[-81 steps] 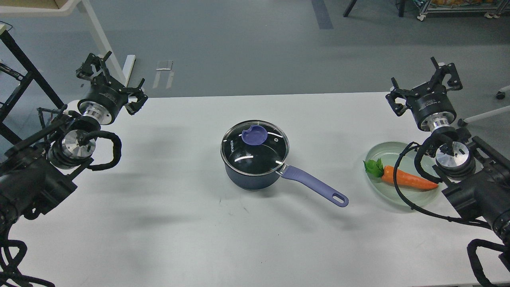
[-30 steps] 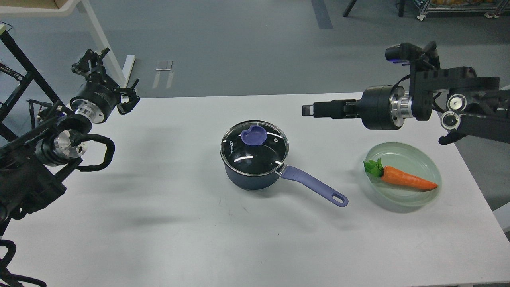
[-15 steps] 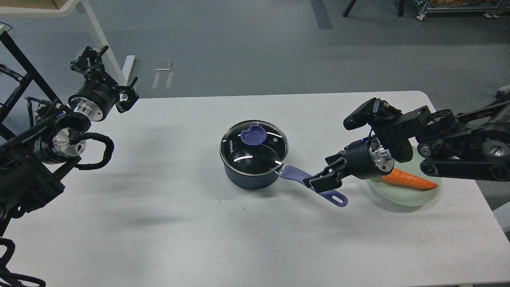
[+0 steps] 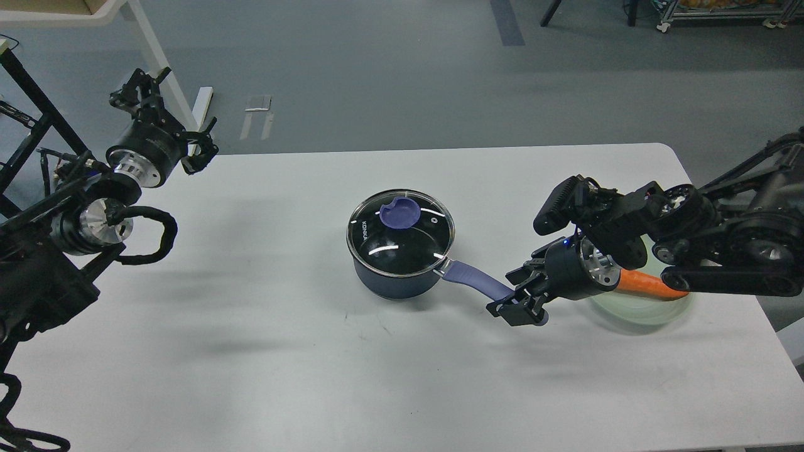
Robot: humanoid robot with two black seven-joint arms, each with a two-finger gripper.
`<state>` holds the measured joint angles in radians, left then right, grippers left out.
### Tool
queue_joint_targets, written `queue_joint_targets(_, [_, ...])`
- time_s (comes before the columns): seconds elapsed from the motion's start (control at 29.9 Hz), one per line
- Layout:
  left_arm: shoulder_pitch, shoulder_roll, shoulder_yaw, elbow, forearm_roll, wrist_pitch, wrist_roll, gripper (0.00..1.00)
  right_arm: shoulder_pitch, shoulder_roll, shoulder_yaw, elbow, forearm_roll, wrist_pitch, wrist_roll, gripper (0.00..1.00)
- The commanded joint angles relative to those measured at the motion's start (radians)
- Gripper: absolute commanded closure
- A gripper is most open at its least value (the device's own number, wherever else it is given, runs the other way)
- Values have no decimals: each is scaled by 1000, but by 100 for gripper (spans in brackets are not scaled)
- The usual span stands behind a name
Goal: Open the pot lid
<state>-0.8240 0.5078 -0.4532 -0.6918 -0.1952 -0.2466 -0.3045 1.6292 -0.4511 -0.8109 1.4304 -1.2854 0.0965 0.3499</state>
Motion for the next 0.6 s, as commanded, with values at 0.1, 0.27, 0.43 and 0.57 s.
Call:
queue_joint_targets(0.1, [0,-2,-1,0,13,0,-2,0,-9,45,-2,-25,0,-12,14,39])
queue_joint_targets(0.27, [0,1,-1,0,13,-2,-2,0,-14,51,-2,-38,0,-14,12,42])
queue_joint_targets(0.43, [2,15,1,0,13,-2,1,0,-15,51,-2,-38,-2,-14,9,54])
queue_joint_targets(0.57, [0,12,2,0,16,-2,2,0,-14,49,-2,-39,0,-14,4,65])
